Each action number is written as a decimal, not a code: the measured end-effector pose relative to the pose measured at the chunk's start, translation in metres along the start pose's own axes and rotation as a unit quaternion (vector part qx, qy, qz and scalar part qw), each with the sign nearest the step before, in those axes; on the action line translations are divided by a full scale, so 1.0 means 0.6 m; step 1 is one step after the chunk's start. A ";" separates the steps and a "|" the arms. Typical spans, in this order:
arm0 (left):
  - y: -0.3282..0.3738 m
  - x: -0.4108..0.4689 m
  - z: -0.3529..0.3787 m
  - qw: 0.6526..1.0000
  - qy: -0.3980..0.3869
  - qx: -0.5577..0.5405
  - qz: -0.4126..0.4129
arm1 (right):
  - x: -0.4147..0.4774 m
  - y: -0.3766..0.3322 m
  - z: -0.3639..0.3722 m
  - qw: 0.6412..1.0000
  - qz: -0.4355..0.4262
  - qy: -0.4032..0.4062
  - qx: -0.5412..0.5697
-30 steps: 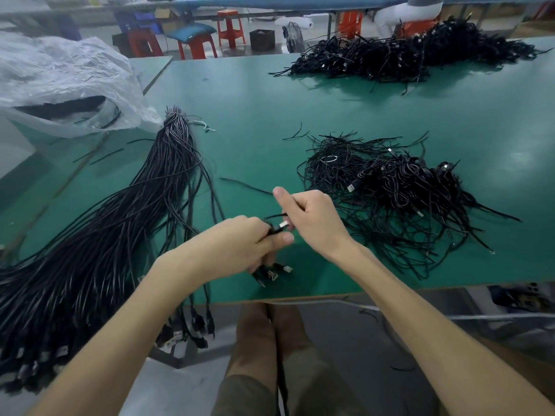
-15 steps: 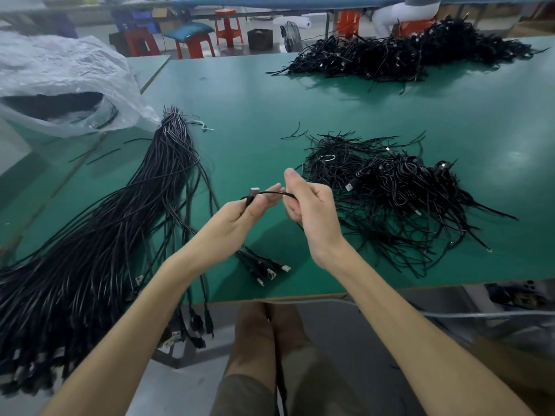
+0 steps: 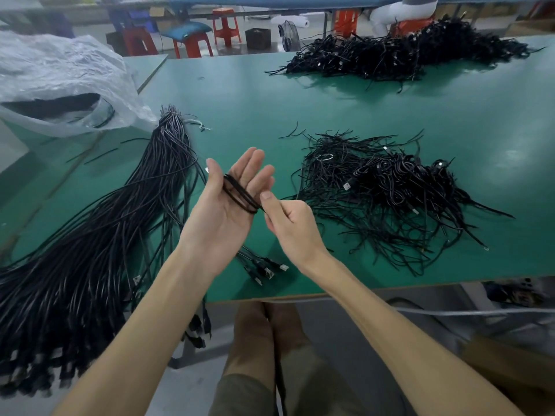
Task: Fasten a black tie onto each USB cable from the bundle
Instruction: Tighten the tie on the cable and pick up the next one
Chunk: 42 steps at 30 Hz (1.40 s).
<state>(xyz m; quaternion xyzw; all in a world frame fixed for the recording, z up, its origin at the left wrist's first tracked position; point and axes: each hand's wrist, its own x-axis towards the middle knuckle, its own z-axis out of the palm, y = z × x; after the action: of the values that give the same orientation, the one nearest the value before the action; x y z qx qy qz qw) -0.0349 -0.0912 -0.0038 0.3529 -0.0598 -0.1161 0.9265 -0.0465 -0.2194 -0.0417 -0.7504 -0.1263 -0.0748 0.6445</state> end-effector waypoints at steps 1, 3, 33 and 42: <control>0.002 -0.001 0.000 1.000 0.010 -0.025 0.002 | 0.000 0.002 0.000 1.000 -0.005 -0.004 -0.011; 0.008 -0.004 0.002 0.997 0.023 -0.068 0.003 | -0.001 0.005 -0.001 0.999 -0.014 -0.009 -0.035; -0.008 -0.012 -0.017 0.795 -0.068 0.598 0.071 | 0.015 -0.036 -0.009 0.996 -0.027 0.083 -0.023; -0.023 -0.009 0.020 0.969 0.039 0.243 0.035 | -0.014 -0.014 0.010 0.998 -0.007 0.047 -0.036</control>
<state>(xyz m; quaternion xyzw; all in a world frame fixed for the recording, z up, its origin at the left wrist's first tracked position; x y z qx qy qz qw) -0.0450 -0.1072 -0.0041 0.5696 -0.0627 -0.0520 0.8178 -0.0570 -0.2134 -0.0372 -0.7676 -0.0983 -0.1194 0.6219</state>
